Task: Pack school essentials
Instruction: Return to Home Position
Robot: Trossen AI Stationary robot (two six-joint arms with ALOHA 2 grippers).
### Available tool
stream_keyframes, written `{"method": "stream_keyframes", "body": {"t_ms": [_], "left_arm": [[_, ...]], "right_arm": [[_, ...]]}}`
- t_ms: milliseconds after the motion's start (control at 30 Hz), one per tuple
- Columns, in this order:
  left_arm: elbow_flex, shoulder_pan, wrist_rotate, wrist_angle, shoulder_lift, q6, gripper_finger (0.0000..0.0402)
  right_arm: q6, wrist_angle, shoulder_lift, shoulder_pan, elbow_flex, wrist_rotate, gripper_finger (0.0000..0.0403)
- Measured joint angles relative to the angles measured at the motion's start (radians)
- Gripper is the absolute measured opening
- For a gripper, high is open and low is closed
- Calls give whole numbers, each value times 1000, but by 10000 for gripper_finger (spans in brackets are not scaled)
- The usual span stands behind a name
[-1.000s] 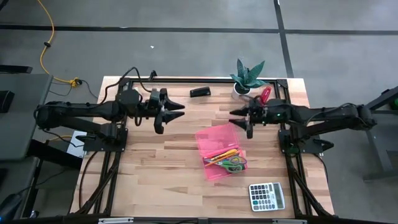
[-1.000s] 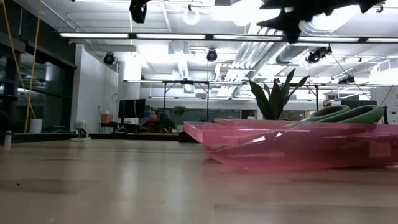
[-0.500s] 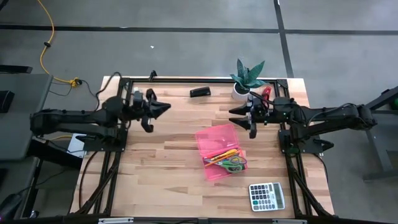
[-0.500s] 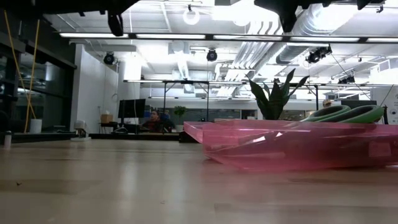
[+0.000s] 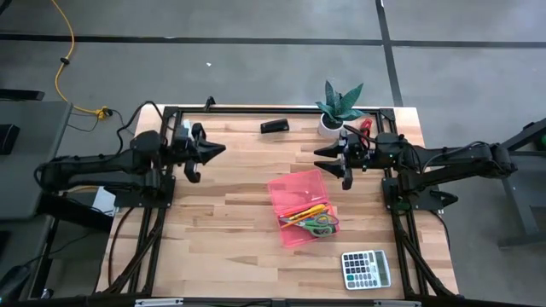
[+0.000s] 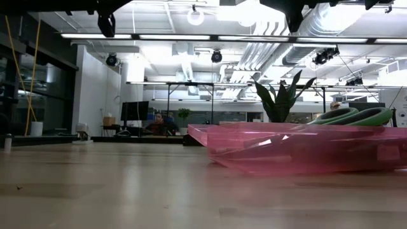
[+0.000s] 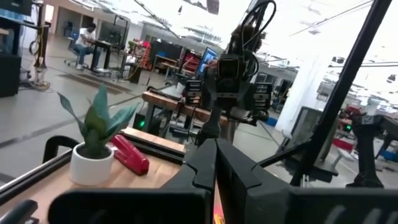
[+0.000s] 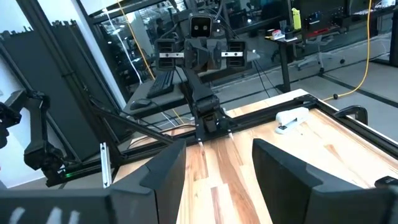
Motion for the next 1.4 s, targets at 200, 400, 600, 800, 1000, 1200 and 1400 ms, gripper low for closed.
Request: {"method": "stream_keyframes", "body": {"t_ms": [200,400,600,800,1000,1200,1400], "left_arm": [[0,-63,-56,2,5,0,0],[0,-132,-128,2,5,13,0],[0,-164,-168,2,5,45,0],[0,-165,-169,2,5,45,0],[0,-165,-169,2,5,44,0],[-15,-166,-145,7,-45,23,0],[-148,-200,-154,3,-198,-20,0]], "right_arm": [[0,-1,0,0,0,0,176],[0,-2,0,0,0,0,176],[0,-2,0,0,0,0,176],[0,-3,1,0,0,0,176],[0,-3,1,0,0,0,176],[8,-3,1,0,0,0,176],[8,-3,1,0,0,0,176]]}}
